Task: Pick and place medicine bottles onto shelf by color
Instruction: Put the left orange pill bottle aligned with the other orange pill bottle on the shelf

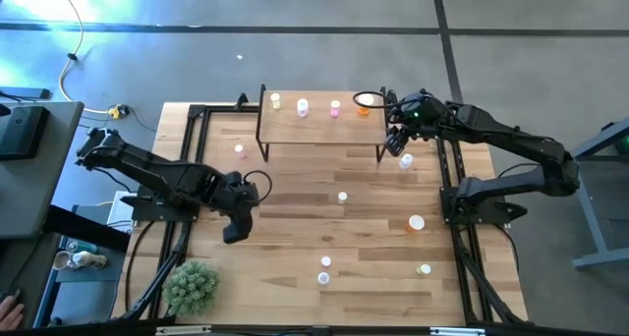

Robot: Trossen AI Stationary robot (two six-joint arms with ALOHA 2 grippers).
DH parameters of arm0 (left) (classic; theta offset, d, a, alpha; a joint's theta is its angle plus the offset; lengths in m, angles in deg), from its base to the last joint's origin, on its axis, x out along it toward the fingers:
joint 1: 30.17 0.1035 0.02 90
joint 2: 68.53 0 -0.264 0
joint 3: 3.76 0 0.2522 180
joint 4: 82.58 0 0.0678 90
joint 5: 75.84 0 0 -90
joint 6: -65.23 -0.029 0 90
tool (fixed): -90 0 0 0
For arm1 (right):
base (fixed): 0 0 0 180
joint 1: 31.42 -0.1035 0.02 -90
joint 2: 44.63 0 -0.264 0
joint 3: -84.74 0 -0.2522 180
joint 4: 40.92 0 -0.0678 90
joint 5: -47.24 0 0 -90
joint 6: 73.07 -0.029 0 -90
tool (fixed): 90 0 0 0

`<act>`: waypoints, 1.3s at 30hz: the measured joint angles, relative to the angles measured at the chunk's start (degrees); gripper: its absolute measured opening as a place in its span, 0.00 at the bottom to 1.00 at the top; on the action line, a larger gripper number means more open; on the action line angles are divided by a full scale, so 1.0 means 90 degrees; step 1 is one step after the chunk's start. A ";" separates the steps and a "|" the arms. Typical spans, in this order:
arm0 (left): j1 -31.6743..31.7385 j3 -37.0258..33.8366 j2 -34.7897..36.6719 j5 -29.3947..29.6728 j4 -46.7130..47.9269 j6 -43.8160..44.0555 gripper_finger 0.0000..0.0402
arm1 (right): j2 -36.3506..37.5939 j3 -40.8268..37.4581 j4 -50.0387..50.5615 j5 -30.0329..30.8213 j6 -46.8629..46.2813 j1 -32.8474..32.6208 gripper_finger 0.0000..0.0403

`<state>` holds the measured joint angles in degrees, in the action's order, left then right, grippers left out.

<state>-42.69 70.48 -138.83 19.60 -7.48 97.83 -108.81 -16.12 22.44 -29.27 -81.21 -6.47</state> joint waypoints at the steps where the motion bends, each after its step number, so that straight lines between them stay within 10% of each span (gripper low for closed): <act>1: -0.0032 -0.0024 0.0000 0.0018 0.0049 0.0024 0.73 | 0.0000 0.0000 0.0002 0.0000 0.0000 0.0000 0.45; 39: -0.1546 -0.1478 0.0017 0.0912 -0.0151 0.1932 0.73 | -0.0005 0.0000 -0.0019 -0.0048 -0.0105 0.0000 0.45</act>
<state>-56.61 57.18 -138.68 27.81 -8.84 115.22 -108.85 -16.12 22.27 -29.70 -82.15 -6.47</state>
